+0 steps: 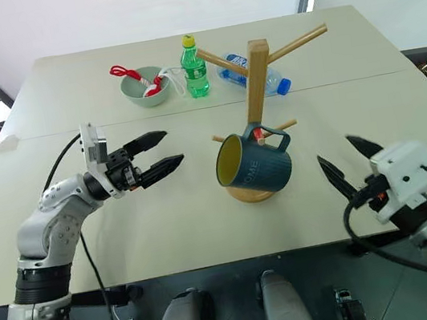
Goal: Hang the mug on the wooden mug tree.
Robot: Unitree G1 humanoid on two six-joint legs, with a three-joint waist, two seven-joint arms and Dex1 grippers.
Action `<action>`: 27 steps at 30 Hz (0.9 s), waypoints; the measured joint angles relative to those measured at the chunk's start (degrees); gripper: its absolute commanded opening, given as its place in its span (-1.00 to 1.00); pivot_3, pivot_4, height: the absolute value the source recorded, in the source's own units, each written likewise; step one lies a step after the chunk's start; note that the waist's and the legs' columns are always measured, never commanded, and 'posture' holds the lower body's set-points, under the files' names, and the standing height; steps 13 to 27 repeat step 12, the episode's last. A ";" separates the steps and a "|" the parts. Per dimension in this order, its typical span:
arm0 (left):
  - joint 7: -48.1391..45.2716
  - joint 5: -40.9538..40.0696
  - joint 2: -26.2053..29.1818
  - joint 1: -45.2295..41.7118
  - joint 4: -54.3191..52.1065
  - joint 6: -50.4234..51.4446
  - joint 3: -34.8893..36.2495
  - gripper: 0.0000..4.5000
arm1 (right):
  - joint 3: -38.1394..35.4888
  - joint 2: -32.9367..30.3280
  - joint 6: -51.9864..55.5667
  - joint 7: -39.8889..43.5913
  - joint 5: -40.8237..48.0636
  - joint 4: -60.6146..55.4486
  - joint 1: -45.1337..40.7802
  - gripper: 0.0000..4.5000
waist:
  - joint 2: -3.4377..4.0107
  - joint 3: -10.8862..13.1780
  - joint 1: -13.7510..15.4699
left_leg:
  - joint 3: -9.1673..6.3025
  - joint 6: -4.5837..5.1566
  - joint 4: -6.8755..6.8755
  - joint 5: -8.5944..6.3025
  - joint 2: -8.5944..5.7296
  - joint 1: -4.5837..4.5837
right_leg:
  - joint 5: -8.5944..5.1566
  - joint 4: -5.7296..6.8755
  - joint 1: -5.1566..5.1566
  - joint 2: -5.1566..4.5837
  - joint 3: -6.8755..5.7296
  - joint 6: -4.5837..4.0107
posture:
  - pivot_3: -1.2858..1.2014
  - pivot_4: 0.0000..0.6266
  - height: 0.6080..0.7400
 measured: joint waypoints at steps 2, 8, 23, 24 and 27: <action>3.67 2.99 -1.38 2.27 0.65 -2.60 0.15 1.00 | 0.91 1.64 -4.80 -1.31 -0.71 7.06 -1.61 0.32 | 0.00 0.00 -0.02 | 0.03 0.00 0.01 0.00 0.00 0.02 | 0.01 0.02 0.00 -0.03 0.01 -0.02 | 0.03 -0.52 1.00; 9.98 7.86 -3.91 7.57 0.81 -7.16 0.95 1.00 | 5.10 2.75 -15.60 -2.98 -2.38 22.52 -7.12 0.32 | 0.04 -0.02 0.19 | 0.00 0.00 -0.09 0.00 0.01 -0.03 | 0.01 0.10 -0.13 -0.02 0.00 -0.03 | 0.03 -0.52 1.00; 11.73 8.56 -4.51 9.25 0.60 -7.35 1.00 1.00 | 7.45 2.37 -18.37 -2.93 -2.28 26.54 -8.48 0.32 | 0.05 -0.01 0.32 | 0.00 0.00 -0.09 0.00 0.00 -0.05 | 0.01 0.10 -0.13 -0.04 0.00 -0.03 | 0.03 -0.52 1.00; 11.73 8.56 -4.51 9.25 0.60 -7.35 1.00 1.00 | 7.45 2.37 -18.37 -2.93 -2.28 26.54 -8.48 0.32 | 0.05 -0.01 0.32 | 0.00 0.00 -0.09 0.00 0.00 -0.05 | 0.01 0.10 -0.13 -0.04 0.00 -0.03 | 0.03 -0.52 1.00; 11.73 8.56 -4.51 9.25 0.60 -7.35 1.00 1.00 | 7.45 2.37 -18.37 -2.93 -2.28 26.54 -8.48 0.32 | 0.05 -0.01 0.32 | 0.00 0.00 -0.09 0.00 0.00 -0.05 | 0.01 0.10 -0.13 -0.04 0.00 -0.03 | 0.03 -0.52 1.00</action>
